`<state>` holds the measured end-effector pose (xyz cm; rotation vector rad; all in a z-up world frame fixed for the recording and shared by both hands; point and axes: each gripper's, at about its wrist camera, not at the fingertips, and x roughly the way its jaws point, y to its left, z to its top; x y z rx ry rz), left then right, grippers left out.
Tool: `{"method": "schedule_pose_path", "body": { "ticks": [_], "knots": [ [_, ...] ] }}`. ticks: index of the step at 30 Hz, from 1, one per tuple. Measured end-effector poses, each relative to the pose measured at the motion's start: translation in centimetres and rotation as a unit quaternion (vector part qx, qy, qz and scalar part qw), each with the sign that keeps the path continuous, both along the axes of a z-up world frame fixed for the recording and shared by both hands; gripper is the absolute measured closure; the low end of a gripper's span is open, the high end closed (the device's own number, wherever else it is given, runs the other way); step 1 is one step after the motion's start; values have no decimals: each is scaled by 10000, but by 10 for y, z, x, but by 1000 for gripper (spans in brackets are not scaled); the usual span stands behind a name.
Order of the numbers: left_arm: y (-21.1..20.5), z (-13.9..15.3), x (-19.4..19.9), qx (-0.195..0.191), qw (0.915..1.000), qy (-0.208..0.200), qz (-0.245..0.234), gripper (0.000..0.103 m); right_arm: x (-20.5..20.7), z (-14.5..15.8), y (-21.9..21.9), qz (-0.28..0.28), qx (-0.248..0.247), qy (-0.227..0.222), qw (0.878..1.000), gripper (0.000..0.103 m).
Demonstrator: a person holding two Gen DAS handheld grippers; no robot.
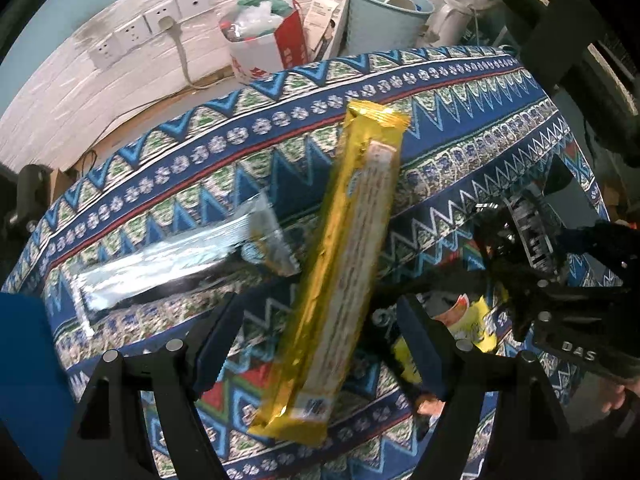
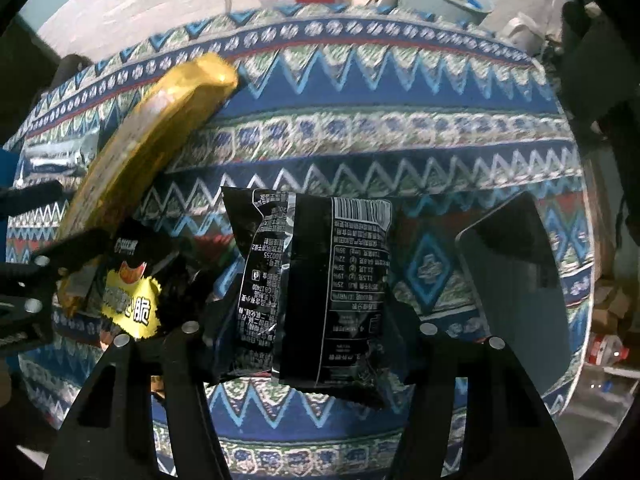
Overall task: Organize snacks
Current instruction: 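Grasp the long yellow bar with the left tool while the right tool grasps the black bag, then carry the yellow bar with the left tool while the right tool carries the black bag to the box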
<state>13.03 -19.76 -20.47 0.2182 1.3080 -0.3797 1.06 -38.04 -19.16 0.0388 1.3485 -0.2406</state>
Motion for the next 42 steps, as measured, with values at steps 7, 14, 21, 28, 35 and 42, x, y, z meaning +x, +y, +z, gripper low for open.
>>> {"method": "schedule_pose_path", "body": {
  "ticks": [7, 14, 21, 28, 35, 42],
  "knots": [
    [-2, -9, 8, -206, 9996, 116, 151, 33, 1, 26, 3, -42, 159, -290, 9994, 43],
    [-1, -14, 10, -99, 9999, 26, 70, 68, 7, 36, 2, 40, 206, -318, 9993, 43],
    [7, 3, -3, -45, 9997, -254, 47, 75, 9, 43, 18, 121, 201, -408, 9989, 43],
    [21, 30, -19, -204, 9987, -448, 155, 75, 8, 57, 30, 264, 205, -546, 9979, 43],
    [37, 58, -30, -151, 9975, -659, 203, 75, 7, 69, 41, 384, 246, -690, 9966, 43],
    [66, 84, -44, -87, 9957, -850, 349, 75, 6, 88, 62, 551, 292, -904, 9939, 43]
  ]
}}
